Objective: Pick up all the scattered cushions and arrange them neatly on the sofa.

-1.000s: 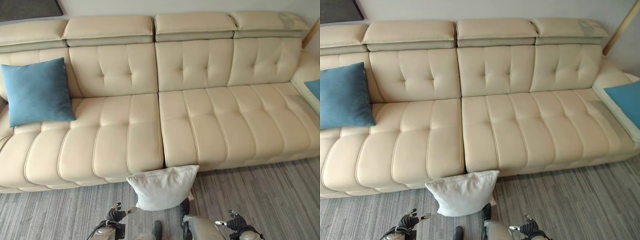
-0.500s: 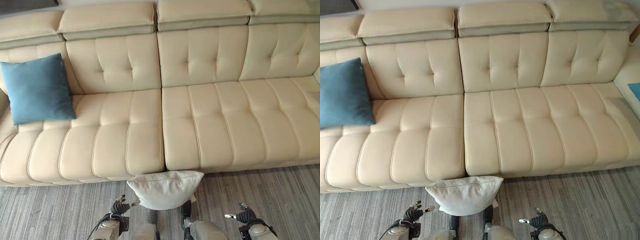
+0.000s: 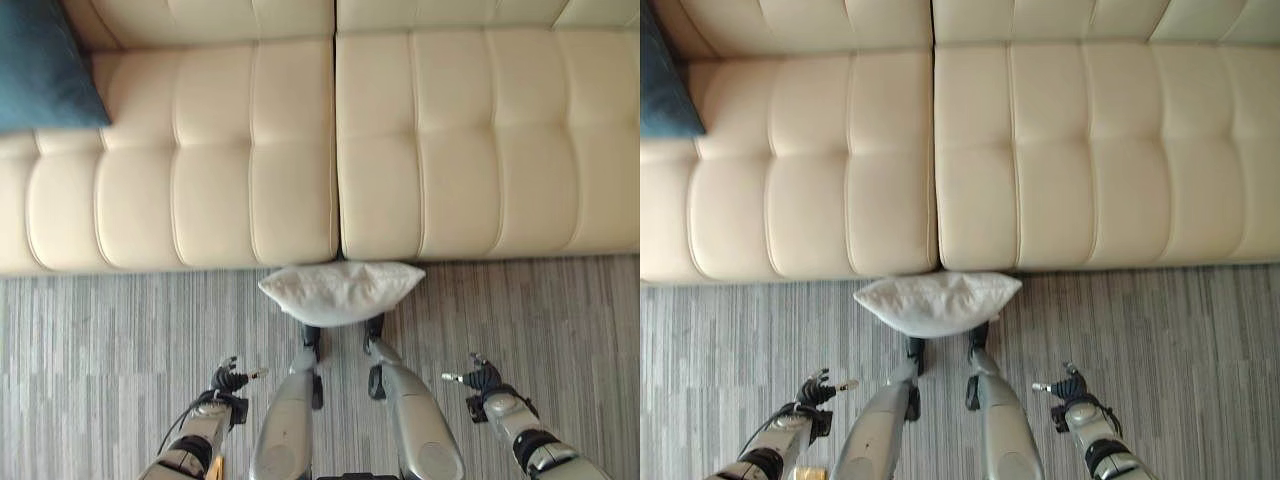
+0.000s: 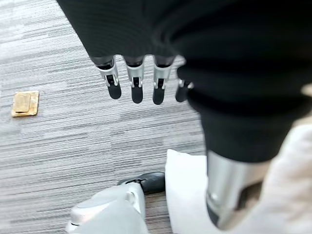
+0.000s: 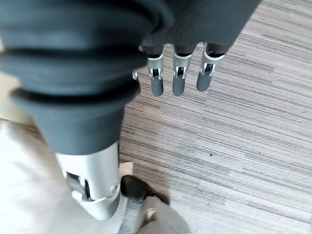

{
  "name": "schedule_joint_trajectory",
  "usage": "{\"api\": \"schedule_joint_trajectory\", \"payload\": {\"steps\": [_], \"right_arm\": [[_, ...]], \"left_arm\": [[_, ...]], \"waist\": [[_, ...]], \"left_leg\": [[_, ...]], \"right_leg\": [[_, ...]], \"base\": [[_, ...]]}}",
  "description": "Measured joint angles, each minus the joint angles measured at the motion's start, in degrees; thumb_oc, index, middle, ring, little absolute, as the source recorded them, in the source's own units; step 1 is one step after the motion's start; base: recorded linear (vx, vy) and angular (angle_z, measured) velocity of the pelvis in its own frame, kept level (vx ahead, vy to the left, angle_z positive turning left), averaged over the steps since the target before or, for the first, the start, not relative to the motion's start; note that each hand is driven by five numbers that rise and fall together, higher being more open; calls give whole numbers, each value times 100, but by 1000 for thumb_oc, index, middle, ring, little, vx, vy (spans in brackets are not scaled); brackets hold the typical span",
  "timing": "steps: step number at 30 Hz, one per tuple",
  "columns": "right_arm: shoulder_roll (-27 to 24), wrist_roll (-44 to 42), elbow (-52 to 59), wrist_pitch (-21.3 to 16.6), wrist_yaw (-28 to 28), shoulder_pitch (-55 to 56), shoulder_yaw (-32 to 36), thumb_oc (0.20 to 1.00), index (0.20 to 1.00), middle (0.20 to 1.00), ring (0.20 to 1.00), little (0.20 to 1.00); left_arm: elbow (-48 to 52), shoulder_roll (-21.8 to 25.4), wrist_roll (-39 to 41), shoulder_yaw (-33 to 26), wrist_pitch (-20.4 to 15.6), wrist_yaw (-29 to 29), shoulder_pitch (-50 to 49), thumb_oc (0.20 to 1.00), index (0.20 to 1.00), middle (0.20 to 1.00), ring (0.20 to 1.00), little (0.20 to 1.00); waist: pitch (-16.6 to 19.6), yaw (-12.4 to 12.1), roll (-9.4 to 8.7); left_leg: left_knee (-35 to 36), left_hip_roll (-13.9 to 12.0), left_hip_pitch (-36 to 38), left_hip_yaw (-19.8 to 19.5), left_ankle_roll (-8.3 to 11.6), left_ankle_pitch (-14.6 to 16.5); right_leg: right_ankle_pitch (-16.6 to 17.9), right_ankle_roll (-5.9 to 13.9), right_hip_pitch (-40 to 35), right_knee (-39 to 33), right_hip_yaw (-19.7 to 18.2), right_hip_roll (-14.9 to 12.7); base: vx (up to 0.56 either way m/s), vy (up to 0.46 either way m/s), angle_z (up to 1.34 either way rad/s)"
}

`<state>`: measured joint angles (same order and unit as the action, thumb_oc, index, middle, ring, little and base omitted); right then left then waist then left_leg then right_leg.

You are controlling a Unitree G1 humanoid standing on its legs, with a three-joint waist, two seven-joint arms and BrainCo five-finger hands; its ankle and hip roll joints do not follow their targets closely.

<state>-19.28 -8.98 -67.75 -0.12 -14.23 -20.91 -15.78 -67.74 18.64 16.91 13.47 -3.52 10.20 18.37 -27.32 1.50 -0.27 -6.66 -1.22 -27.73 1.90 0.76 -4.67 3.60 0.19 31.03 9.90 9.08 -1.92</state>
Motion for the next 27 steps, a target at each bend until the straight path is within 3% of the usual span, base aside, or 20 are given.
{"api": "schedule_joint_trajectory", "payload": {"steps": [4,7,8,12,19,27], "right_arm": [[-40,-281,-166,-42,-183,-642,30,1000,1000,1000,1000,1000],[-282,-762,-312,-96,-399,-1519,65,1000,1000,1000,1000,1000],[-390,-911,-243,-122,-449,-1899,68,1000,1000,1000,1000,1000],[-553,-1173,197,-306,-612,-2591,-165,1000,1000,1000,1000,1000],[-629,-1266,1523,-703,-1048,-3633,-602,1000,1000,1000,1000,1000],[-267,-1472,2085,-937,-1464,-3981,-842,1000,1000,1000,1000,1000]], "left_arm": [[-107,269,51,-22,-17,120,560,1000,1000,1000,1000,1000],[-271,709,271,-15,-78,232,1204,1000,1000,1000,1000,1000],[-274,891,338,-18,-80,283,1502,1000,1000,1000,1000,1000],[-177,1098,493,33,-133,378,2100,1000,1000,1000,1000,1000],[540,1037,680,589,-295,653,3224,1000,1000,1000,1000,1000],[947,643,701,1072,-340,1136,3997,1000,1000,1000,1000,1000]], "waist": [[-240,7,-34],[-288,74,-47],[-456,88,-55],[-583,92,-73],[-590,181,-123],[-573,290,-164]], "left_leg": [[-317,24,-650,-25,3,20],[-813,59,-1752,-10,-32,32],[-1008,60,-2073,-13,-18,22],[-1306,54,-2687,-63,12,43],[-1707,42,-3797,-137,2,22],[-1666,59,-4173,-122,3,7]], "right_leg": [[-159,28,692,414,9,-71],[-140,-31,1783,889,-30,-153],[-99,-73,2077,1006,-45,-157],[-79,-120,2653,1247,-54,-159],[-1,-113,3684,1510,-30,-162],[76,-12,4046,1439,-25,-184]], "base": [[-90,7,5],[-98,7,3],[-32,-7,4],[-13,-2,1],[5,-10,2],[-3,26,-1]]}}
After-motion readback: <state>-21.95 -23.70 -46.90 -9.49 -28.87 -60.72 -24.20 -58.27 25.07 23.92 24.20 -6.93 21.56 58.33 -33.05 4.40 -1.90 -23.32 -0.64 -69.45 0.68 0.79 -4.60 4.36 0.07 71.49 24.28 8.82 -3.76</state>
